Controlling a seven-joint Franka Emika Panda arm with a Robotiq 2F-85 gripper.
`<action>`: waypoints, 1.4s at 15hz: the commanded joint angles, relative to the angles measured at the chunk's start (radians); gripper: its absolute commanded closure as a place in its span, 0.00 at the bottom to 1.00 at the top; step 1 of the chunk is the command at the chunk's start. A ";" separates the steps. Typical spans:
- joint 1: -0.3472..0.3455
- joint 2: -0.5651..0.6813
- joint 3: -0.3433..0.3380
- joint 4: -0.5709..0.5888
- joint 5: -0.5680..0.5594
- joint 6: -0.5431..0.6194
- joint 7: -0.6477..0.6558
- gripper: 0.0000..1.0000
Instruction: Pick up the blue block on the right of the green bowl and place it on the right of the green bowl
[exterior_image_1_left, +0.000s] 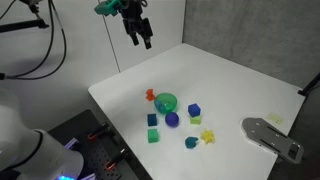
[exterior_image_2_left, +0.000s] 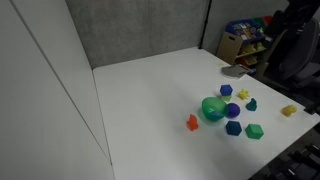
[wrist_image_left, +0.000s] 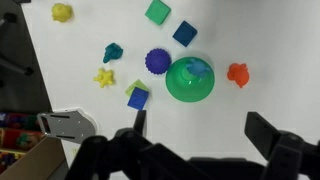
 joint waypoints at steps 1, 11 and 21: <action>0.019 0.001 -0.016 0.003 -0.006 -0.004 0.005 0.00; 0.030 0.092 -0.041 0.089 0.077 0.042 0.001 0.00; 0.000 0.337 -0.145 0.248 0.177 0.119 -0.024 0.00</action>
